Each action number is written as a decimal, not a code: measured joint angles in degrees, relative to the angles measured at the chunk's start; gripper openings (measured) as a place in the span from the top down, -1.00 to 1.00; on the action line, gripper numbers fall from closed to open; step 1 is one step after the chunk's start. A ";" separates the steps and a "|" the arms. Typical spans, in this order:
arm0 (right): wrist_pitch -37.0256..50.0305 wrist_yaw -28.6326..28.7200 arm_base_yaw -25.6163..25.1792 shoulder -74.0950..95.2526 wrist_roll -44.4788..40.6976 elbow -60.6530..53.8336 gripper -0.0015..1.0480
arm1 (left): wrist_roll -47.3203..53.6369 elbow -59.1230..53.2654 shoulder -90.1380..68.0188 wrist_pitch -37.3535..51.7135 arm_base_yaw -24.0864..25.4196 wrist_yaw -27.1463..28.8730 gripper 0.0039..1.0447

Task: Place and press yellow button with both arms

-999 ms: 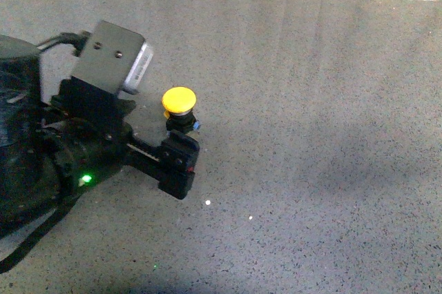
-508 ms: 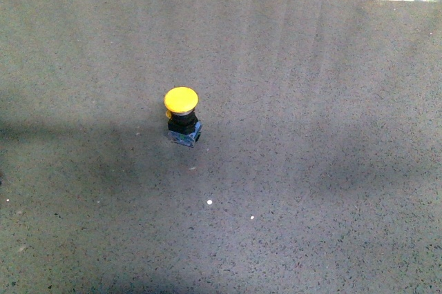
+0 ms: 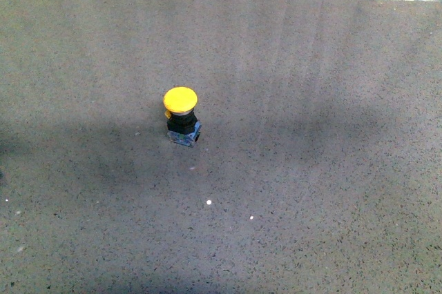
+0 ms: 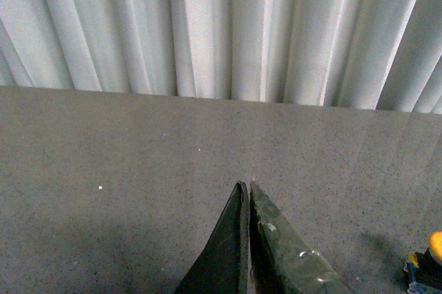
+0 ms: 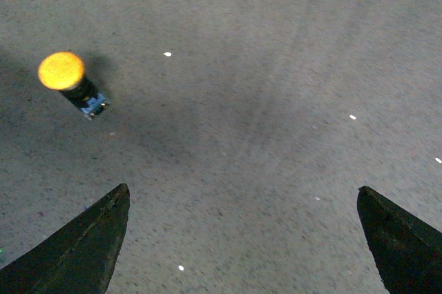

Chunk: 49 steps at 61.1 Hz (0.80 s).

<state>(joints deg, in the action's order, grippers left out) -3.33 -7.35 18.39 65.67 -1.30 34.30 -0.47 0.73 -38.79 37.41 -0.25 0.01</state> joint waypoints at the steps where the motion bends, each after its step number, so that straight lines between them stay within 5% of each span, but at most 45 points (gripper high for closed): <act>1: 0.00 -0.07 1.01 2.19 0.02 1.49 -0.82 | 0.02 0.00 0.81 -0.70 0.00 0.00 0.98; 11: -2.19 -0.81 7.02 20.20 2.64 16.39 -0.82 | 0.00 -0.02 7.58 -6.71 0.04 -0.02 0.98; 28: -7.67 -0.20 11.45 36.65 9.62 31.61 0.00 | 0.02 -0.02 15.47 -14.19 0.04 -0.02 0.98; 44: -9.70 0.55 13.79 43.93 13.84 37.16 0.98 | 0.02 -0.04 22.32 -20.85 0.07 0.00 0.98; 49: -9.90 0.96 13.79 44.54 14.53 37.46 0.97 | 0.02 -0.02 23.74 -22.32 0.04 -0.02 0.98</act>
<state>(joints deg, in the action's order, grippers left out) -13.23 -6.39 32.18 110.21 13.23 71.77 -0.45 0.71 -15.05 15.09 -0.21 -0.01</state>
